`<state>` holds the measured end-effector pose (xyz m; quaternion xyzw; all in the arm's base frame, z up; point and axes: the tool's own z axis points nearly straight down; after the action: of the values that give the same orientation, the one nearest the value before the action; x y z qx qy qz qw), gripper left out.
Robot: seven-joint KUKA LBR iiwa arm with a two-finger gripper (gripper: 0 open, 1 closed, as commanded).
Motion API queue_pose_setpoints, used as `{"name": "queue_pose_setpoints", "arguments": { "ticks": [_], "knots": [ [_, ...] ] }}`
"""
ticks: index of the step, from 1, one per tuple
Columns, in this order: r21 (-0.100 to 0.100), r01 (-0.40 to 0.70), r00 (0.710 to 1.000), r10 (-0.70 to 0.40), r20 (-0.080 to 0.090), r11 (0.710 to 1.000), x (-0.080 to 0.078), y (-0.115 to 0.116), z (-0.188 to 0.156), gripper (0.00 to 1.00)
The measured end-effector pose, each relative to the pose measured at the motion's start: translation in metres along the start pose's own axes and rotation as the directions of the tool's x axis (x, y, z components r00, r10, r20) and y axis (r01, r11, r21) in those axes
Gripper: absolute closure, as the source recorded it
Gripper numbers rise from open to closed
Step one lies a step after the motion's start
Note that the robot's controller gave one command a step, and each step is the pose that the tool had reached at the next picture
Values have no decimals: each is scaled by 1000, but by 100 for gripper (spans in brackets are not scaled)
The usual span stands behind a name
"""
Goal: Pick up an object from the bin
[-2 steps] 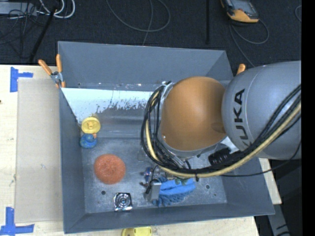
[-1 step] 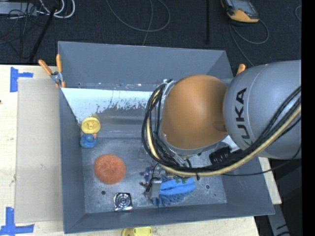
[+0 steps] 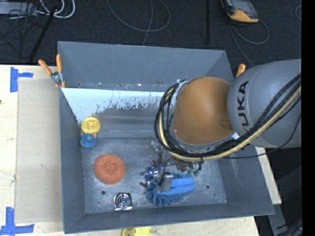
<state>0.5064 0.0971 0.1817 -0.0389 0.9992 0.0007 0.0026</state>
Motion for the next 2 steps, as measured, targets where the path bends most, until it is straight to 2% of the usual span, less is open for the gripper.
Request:
{"name": "queue_pose_setpoints", "arguments": {
  "ticks": [1, 2],
  "knots": [
    [5, 18, 1000, -18, -4, 1000, -23, -20, 41, 0],
    [0, 87, 996, -87, -7, 996, -1, -21, 52, 0]
  ]
}}
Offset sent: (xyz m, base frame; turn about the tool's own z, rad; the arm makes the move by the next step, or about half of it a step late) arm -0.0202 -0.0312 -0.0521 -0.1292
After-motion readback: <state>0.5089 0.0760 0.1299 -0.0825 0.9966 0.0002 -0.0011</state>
